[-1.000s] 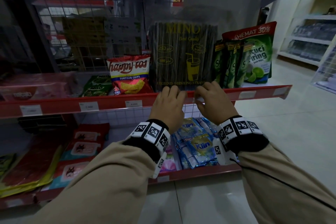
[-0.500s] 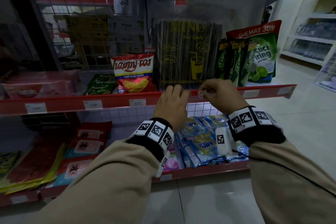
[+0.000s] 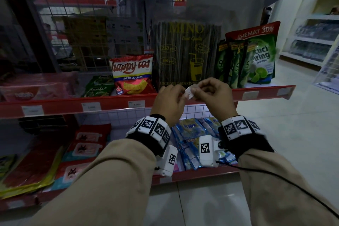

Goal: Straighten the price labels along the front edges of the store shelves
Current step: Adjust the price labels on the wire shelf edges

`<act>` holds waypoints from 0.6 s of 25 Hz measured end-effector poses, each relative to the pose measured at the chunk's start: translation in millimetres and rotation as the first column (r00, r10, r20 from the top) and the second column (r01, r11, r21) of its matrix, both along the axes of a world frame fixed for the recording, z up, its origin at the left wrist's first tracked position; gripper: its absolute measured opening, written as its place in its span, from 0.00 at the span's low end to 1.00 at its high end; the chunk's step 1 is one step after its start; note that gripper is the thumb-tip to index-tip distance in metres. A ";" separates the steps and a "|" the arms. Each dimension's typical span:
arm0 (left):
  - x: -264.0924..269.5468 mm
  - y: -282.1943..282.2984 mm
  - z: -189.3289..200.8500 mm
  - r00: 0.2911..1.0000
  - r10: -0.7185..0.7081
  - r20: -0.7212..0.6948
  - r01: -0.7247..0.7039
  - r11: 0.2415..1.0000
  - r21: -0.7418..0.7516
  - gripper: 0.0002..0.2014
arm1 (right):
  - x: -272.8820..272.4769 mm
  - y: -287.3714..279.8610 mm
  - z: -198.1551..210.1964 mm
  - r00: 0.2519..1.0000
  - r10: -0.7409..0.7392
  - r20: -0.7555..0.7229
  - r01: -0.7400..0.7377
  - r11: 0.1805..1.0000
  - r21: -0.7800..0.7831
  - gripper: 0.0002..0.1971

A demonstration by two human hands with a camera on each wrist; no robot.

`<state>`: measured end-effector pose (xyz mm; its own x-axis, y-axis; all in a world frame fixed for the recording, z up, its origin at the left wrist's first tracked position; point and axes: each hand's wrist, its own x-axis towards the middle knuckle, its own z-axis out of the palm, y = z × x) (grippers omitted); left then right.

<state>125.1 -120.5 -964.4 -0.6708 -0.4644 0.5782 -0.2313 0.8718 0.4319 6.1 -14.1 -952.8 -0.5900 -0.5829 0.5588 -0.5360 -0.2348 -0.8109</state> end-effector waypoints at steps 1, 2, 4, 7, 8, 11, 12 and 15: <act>-0.3 -0.8 0.0 1.000 0.005 -0.002 -0.005 1.000 -0.001 0.11 | -0.9 -0.3 -1.0 0.998 -0.018 -0.055 0.019 1.000 0.017 0.06; -0.5 -1.5 0.0 1.000 0.011 0.000 -0.011 1.000 -0.004 0.10 | -2.3 0.1 -1.0 0.992 -0.026 -0.125 0.031 0.999 0.037 0.05; -0.3 -2.0 0.9 1.000 0.016 -0.002 -0.016 1.000 0.004 0.08 | -5.5 1.7 1.0 0.968 -0.004 -0.251 0.027 0.996 0.089 0.05; 1.6 -1.3 3.8 0.998 -0.008 -0.058 0.011 0.998 0.055 0.05 | -9.7 4.8 5.6 0.952 0.030 -0.304 0.019 0.987 0.160 0.04; 2.2 -0.4 4.3 0.997 -0.016 -0.072 0.021 0.998 0.067 0.04 | -11.7 5.8 6.3 0.953 0.034 -0.300 0.019 0.985 0.172 0.06; 3.8 1.1 5.0 0.996 -0.029 -0.081 0.035 0.996 0.079 0.04 | -14.1 7.9 6.2 0.962 0.068 -0.266 -0.013 0.979 0.205 0.05; 3.8 1.4 5.0 0.997 -0.028 -0.078 0.034 0.997 0.071 0.04 | -13.6 8.1 6.0 0.961 0.082 -0.265 -0.023 0.976 0.218 0.05; 4.2 1.8 5.2 0.996 -0.028 -0.086 0.033 0.997 0.063 0.05 | -11.8 7.6 6.4 0.927 0.061 -0.369 0.036 0.967 0.251 0.03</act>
<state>129.3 -118.7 -959.2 -0.6347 -0.4828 0.6033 -0.1651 0.8475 0.5045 -5.7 -6.5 -946.4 -0.3603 -0.7375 0.5712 -0.8075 -0.0600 -0.5868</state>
